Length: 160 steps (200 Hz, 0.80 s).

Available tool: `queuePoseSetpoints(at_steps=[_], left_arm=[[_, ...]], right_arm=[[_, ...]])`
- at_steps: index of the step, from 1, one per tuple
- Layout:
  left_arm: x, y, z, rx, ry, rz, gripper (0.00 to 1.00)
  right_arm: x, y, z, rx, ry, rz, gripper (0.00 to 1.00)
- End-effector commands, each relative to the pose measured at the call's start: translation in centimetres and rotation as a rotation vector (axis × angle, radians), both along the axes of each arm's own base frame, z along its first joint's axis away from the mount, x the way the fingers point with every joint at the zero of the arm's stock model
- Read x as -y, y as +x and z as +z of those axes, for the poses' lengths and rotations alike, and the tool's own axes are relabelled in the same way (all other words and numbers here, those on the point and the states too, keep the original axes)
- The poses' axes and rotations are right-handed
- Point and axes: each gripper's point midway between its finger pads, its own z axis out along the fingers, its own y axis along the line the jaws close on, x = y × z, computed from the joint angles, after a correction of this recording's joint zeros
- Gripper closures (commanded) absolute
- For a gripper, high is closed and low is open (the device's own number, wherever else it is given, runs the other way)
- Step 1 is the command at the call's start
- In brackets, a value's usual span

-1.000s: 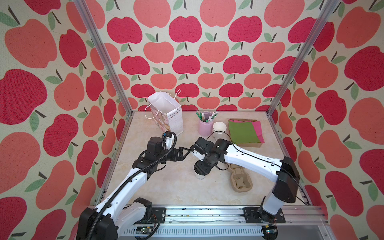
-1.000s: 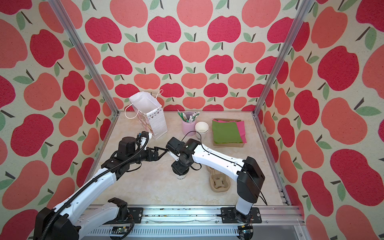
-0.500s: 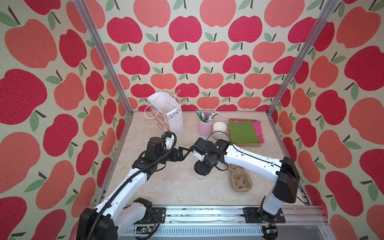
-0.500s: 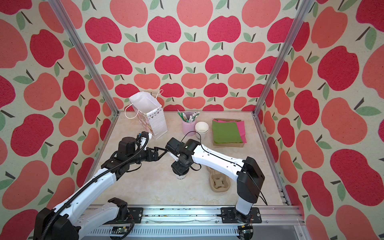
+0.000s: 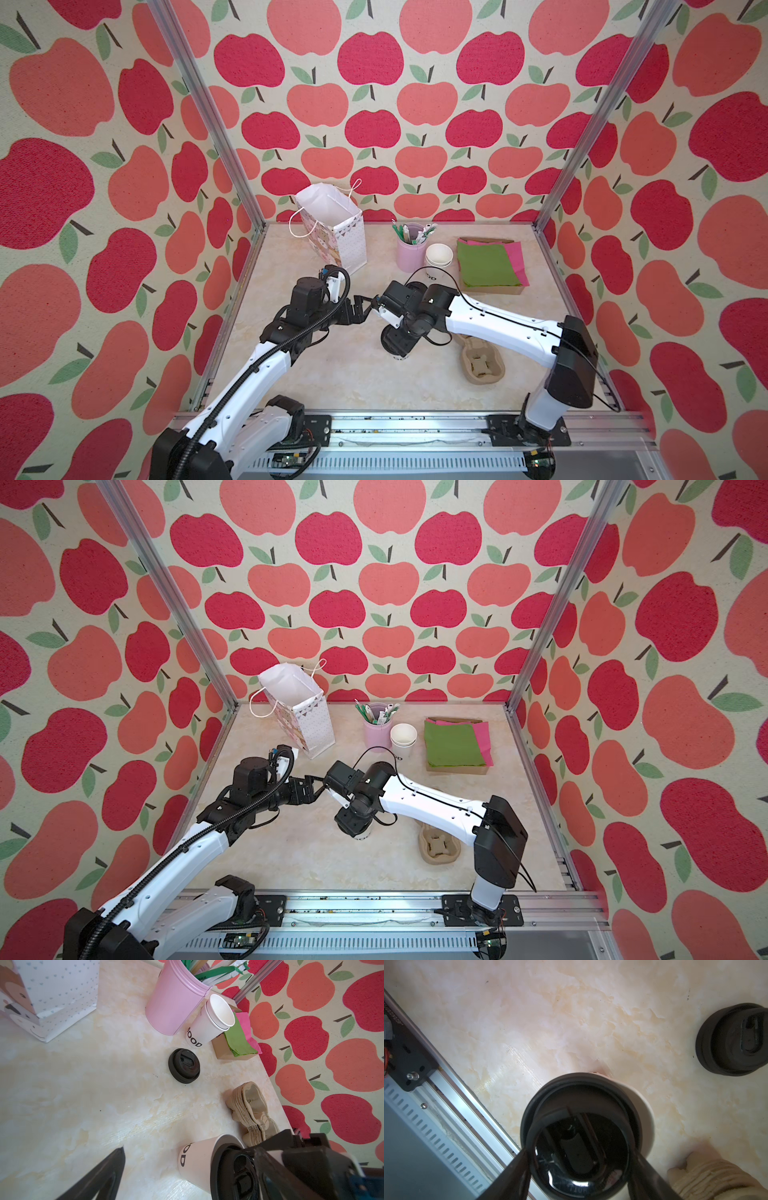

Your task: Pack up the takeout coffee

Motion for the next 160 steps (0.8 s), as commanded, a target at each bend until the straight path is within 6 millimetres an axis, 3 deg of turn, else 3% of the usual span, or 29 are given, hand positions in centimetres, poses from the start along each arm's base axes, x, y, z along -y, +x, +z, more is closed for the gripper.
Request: queuePoseSetpoints(at_steps=[1,58,160], left_arm=[[-1.4,0.1,0.1,0.009,0.070,0.053,0.01],[-3.3,0.3,-0.7,-0.008,0.125,0.140,0.01],[-3.6,0.3,-1.1,-0.018,0.125,0.154,0.01]], right_arm=[[-1.1,0.1,1.2,0.013,0.049,0.027,0.37],[-0.4,0.7,1.7,0.061,0.020,0.025,0.37],[0.7,1.1,0.7,0.080,-0.047,0.013,0.37]])
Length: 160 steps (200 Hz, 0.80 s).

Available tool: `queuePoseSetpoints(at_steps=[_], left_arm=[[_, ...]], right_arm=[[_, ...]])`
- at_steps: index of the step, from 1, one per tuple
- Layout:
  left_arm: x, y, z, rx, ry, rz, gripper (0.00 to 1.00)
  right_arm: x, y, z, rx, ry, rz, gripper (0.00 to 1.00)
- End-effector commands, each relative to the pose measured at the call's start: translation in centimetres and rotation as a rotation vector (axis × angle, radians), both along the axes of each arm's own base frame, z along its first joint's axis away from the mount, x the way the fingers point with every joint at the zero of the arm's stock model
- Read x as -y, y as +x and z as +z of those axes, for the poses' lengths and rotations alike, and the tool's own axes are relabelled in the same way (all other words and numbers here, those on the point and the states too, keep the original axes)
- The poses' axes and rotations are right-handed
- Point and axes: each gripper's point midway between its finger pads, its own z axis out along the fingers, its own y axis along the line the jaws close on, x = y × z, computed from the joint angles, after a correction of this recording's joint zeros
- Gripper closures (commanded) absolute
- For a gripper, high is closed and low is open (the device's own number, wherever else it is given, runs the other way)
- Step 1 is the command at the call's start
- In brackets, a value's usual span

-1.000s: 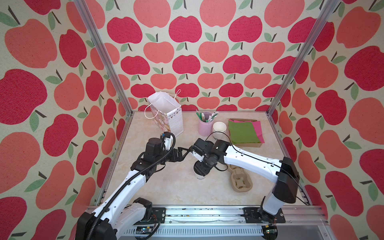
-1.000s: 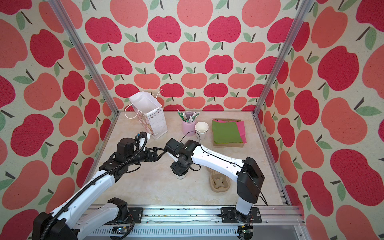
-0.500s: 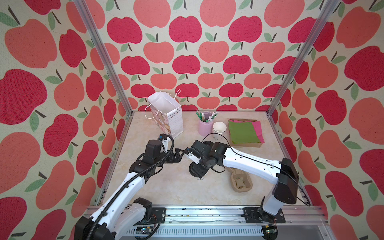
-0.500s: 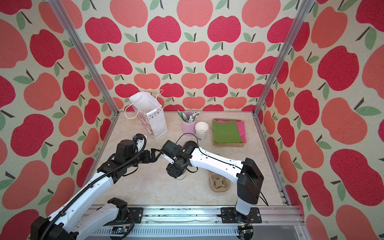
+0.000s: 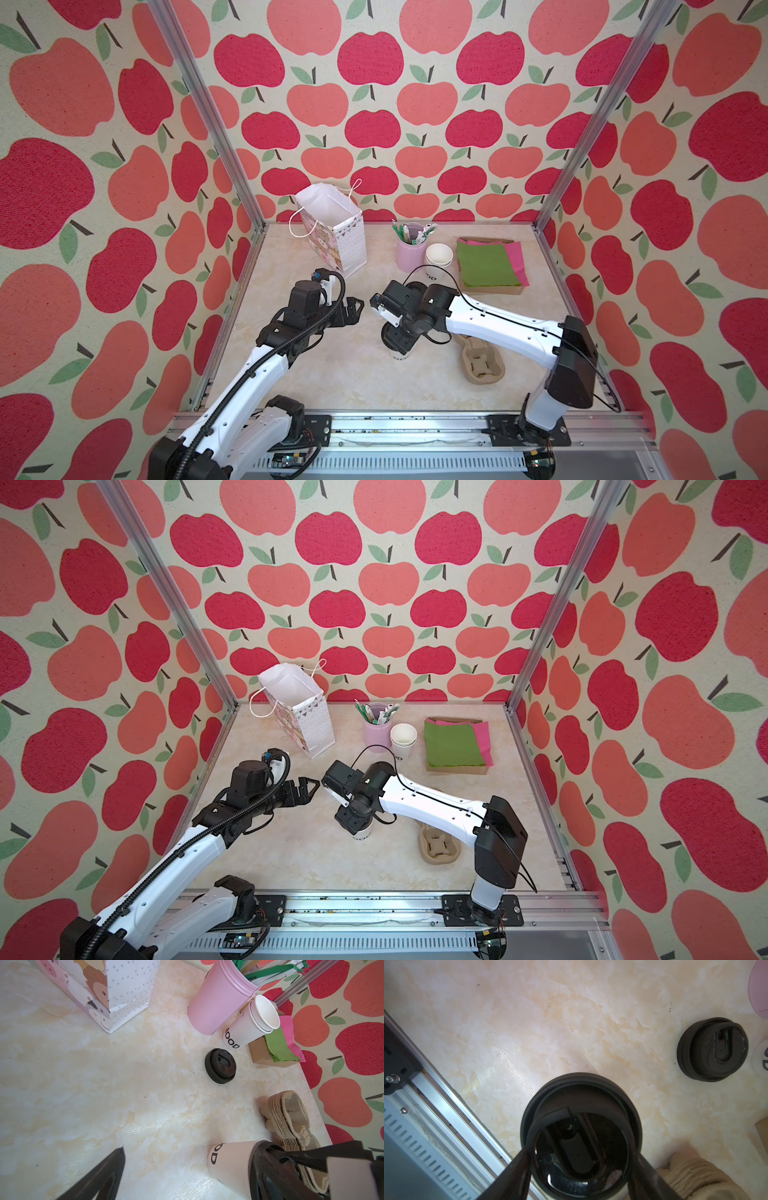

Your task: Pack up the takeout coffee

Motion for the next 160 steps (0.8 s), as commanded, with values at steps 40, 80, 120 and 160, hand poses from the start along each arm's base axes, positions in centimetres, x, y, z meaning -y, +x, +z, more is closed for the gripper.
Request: queuePoseSetpoints(at_steps=[40,80,120,160], left_arm=[[-0.3,0.0,0.4,0.012,0.004,0.008,0.01],[-0.2,0.0,0.3,0.007,-0.002,0.007,0.01],[-0.1,0.0,0.3,0.005,-0.006,0.007,0.01],[-0.1,0.0,0.2,0.004,-0.008,0.006,0.01]], right_arm=[[0.8,0.0,-0.5,0.004,-0.052,0.002,0.37],[1.0,0.1,-0.6,0.007,-0.064,0.000,0.37],[1.3,-0.1,-1.2,-0.006,-0.083,0.000,0.37],[1.3,-0.5,-2.1,-0.035,-0.096,-0.004,0.37]])
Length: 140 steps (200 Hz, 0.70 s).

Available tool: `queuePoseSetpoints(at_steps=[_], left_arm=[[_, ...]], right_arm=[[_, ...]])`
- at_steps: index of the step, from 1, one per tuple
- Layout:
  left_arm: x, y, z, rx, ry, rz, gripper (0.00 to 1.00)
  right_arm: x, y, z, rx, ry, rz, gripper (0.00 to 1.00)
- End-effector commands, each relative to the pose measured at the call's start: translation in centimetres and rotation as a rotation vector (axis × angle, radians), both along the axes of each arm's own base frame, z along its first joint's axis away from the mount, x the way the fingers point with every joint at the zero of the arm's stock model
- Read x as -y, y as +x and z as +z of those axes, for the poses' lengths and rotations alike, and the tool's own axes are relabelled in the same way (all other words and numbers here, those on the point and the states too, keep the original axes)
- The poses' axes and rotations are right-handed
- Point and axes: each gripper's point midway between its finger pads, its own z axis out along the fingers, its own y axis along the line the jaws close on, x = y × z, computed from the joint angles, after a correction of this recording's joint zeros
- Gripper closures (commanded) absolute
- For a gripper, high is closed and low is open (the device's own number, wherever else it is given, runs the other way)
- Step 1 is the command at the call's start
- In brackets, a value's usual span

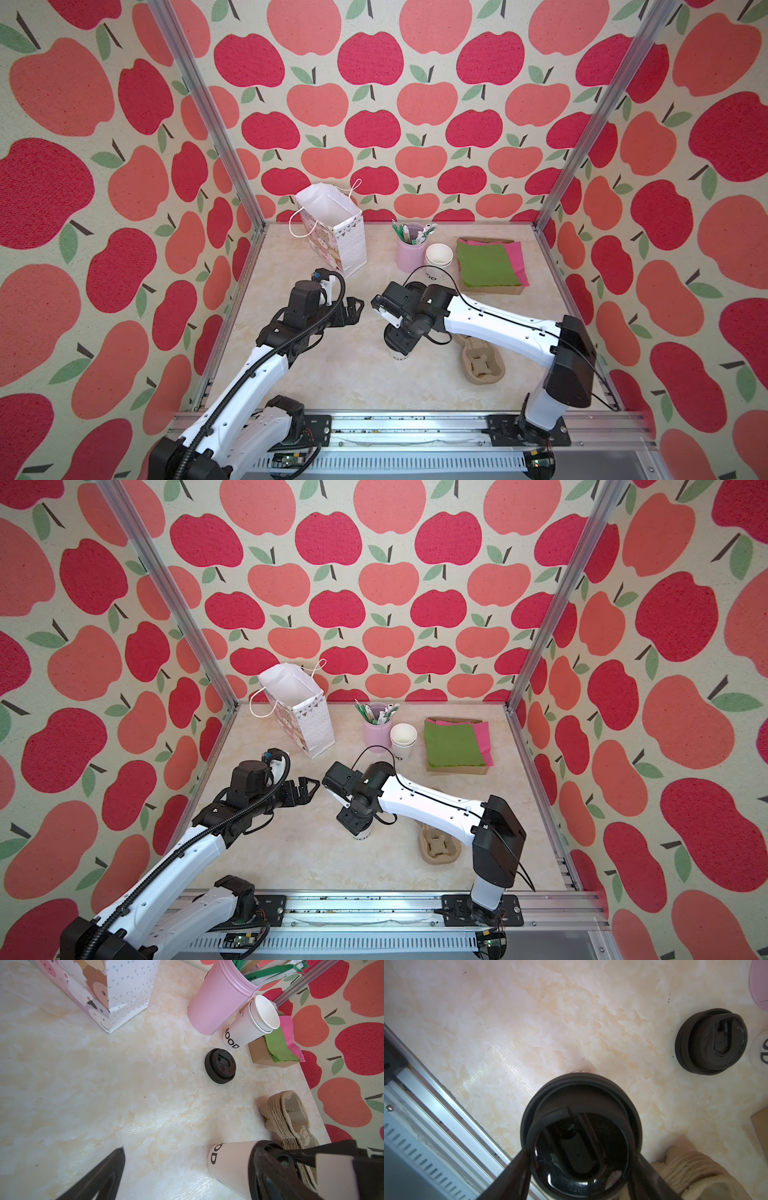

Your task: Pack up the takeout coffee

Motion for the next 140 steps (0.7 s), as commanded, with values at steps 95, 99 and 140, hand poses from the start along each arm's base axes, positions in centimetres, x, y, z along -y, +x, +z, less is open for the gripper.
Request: queuePoseSetpoints(at_steps=[95,99,140], left_arm=[[0.1,0.3,0.2,0.001,-0.010,0.002,0.01],[0.1,0.3,0.2,0.001,-0.010,0.002,0.01],[0.2,0.4,0.1,-0.001,-0.014,0.000,0.01]], right_arm=[[1.8,-1.3,-3.2,-0.106,-0.105,-0.023,0.37],[1.8,-1.3,-3.3,-0.112,-0.107,-0.025,0.38],[2.7,-2.6,-4.8,-0.178,-0.139,-0.047,0.40]])
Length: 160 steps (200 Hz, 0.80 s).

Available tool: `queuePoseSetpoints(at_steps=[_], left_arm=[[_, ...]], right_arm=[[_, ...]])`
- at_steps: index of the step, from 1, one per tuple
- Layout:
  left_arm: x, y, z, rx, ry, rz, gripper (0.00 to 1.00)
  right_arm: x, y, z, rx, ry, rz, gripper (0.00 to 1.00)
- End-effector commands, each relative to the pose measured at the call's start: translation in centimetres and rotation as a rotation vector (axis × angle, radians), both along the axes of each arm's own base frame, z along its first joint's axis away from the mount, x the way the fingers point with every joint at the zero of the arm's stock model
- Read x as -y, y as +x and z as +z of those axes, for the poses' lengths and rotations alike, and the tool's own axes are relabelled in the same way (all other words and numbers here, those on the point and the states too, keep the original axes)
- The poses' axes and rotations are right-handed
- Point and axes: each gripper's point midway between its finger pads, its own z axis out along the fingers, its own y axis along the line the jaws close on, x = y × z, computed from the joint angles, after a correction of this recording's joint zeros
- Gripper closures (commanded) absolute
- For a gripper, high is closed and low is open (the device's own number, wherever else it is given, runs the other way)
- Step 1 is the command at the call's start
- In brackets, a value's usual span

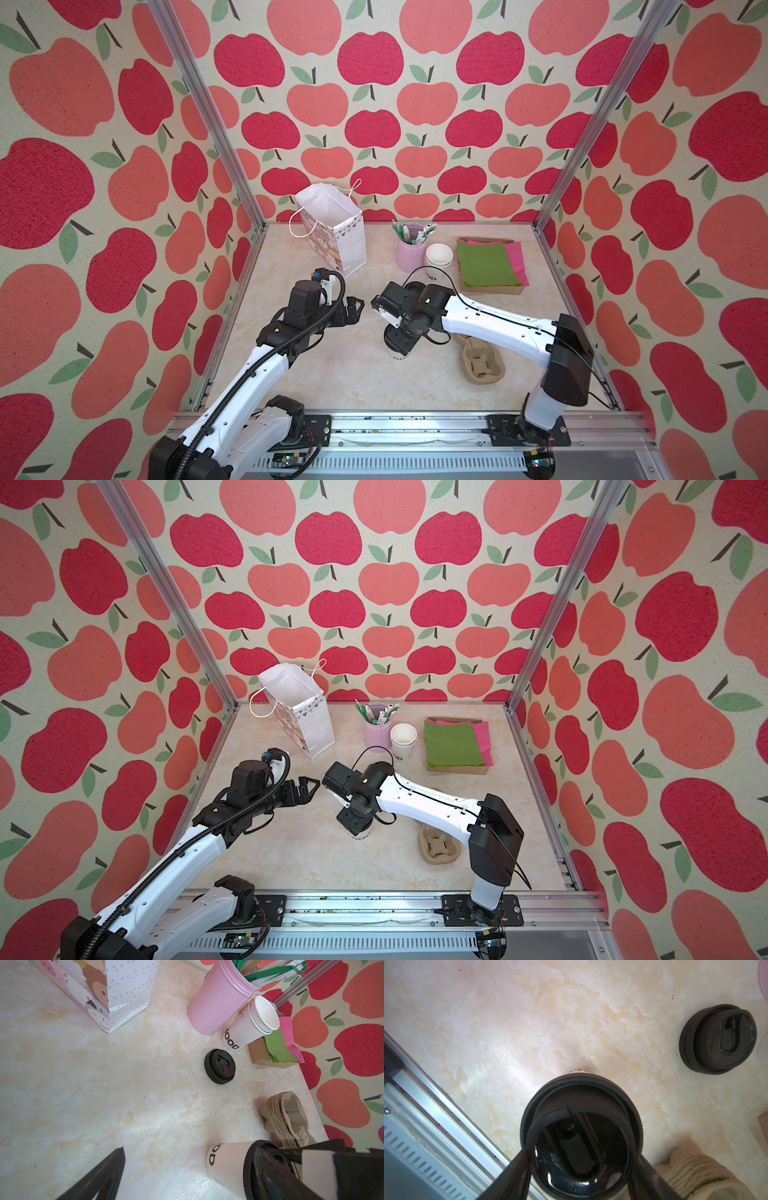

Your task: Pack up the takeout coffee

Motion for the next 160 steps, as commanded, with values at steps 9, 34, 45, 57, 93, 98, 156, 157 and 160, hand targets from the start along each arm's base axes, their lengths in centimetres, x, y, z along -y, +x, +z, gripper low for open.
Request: queuePoseSetpoints(at_steps=[9,34,45,57,93,98,156,157,160], left_arm=[[0.2,0.3,0.2,0.003,-0.011,-0.004,0.01],[0.3,0.3,0.2,0.002,-0.012,-0.007,0.01],[0.3,0.3,0.2,0.000,-0.013,-0.008,0.01],[0.3,0.4,0.1,0.000,-0.013,-0.007,0.01],[0.3,0.3,0.2,0.000,-0.015,-0.010,0.01],[0.3,0.3,0.2,0.001,-0.015,-0.011,0.01],[1.4,-1.0,0.3,-0.018,-0.084,-0.072,0.01],[1.4,-1.0,0.3,-0.019,-0.086,-0.073,0.01],[1.5,-1.1,0.2,-0.023,-0.090,-0.078,0.02]], right_arm=[[2.9,-2.9,-4.6,-0.179,-0.145,-0.035,0.41],[3.4,-3.8,-5.5,-0.227,-0.166,-0.047,0.41],[3.7,-4.2,-6.0,-0.247,-0.181,-0.050,0.41],[4.2,-4.5,-6.5,-0.265,-0.208,-0.054,0.42],[5.6,-5.2,-7.9,-0.294,-0.289,-0.063,0.43],[5.7,-5.2,-8.0,-0.292,-0.296,-0.062,0.43],[7.3,-5.8,-9.5,-0.286,-0.391,-0.046,0.44],[7.3,-5.8,-9.5,-0.285,-0.392,-0.045,0.44],[7.3,-5.8,-9.5,-0.285,-0.394,-0.042,0.44]])
